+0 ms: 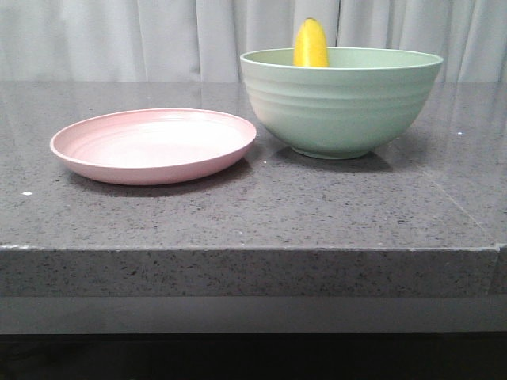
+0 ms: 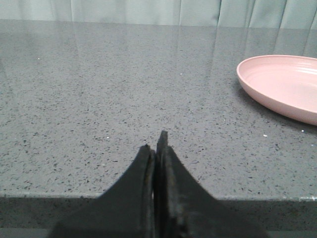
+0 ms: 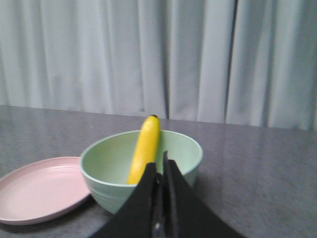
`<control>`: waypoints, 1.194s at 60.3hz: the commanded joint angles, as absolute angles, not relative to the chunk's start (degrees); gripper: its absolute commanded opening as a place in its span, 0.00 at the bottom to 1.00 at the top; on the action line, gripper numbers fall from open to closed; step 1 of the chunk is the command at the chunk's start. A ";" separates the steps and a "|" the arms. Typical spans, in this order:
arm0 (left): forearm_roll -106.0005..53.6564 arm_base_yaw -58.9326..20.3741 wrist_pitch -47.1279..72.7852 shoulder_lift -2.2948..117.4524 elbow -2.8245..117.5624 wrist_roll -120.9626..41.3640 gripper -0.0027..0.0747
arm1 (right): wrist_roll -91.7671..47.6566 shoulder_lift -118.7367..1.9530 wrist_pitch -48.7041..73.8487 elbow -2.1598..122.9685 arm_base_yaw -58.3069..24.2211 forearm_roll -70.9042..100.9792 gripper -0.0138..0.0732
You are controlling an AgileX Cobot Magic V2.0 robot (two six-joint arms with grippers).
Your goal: Transfer banana from pink plate to green bowl
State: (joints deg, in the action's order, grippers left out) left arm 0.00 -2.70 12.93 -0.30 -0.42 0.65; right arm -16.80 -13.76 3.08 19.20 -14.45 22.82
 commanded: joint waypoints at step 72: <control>0.00 -2.60 7.88 -1.30 -0.59 0.88 0.01 | 4.54 1.91 0.31 -1.56 -0.07 6.65 0.08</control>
State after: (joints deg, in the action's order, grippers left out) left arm 0.00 -2.70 12.85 -0.30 -0.42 0.65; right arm 4.57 0.59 4.65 -1.53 -0.38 6.91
